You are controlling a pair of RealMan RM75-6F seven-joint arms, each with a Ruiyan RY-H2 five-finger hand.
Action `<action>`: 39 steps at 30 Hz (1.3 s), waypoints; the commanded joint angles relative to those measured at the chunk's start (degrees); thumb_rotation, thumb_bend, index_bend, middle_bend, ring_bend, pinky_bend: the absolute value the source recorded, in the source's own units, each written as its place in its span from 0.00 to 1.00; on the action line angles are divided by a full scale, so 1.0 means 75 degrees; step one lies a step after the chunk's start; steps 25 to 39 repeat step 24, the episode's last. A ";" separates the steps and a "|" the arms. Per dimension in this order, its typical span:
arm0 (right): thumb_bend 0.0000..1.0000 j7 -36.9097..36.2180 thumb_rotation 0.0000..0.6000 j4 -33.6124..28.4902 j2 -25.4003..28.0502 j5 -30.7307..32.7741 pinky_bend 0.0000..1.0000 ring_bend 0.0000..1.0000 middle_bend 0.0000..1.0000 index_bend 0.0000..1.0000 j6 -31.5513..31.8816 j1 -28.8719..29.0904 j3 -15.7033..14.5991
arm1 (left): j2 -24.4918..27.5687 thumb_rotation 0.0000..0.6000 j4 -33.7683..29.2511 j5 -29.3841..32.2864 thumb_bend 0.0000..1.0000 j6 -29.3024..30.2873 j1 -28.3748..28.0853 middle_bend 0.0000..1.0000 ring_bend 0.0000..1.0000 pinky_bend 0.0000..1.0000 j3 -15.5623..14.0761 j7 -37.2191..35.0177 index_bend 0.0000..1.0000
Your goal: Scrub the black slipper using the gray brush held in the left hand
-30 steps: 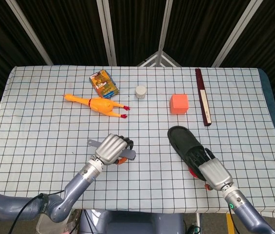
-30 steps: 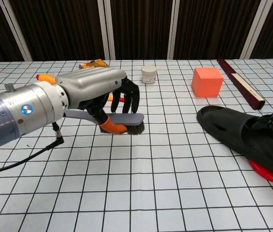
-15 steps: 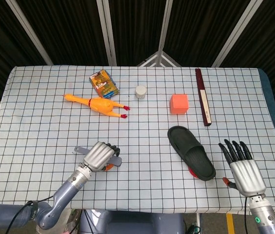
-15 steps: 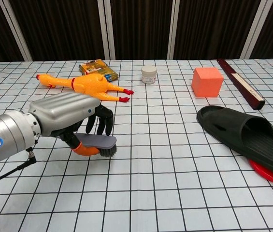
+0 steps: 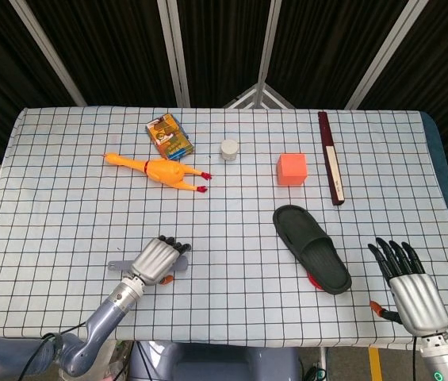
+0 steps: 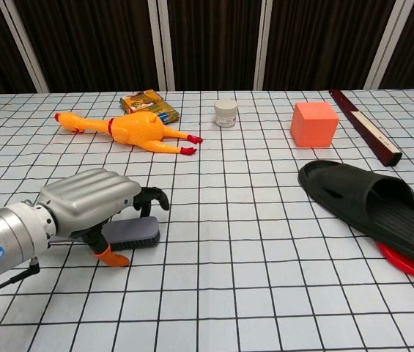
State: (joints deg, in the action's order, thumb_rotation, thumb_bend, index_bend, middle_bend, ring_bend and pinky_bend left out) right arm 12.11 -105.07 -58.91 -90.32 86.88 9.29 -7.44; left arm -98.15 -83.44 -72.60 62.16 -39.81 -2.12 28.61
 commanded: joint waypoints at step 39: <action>0.21 -0.1015 1.00 0.0341 0.0373 0.0372 0.00 0.00 0.00 0.00 0.1450 -0.1278 0.0391 | 0.3419 0.99 -0.1385 -0.2652 0.00 0.5874 0.4209 0.05 0.00 0.05 -0.1563 -0.2546 0.00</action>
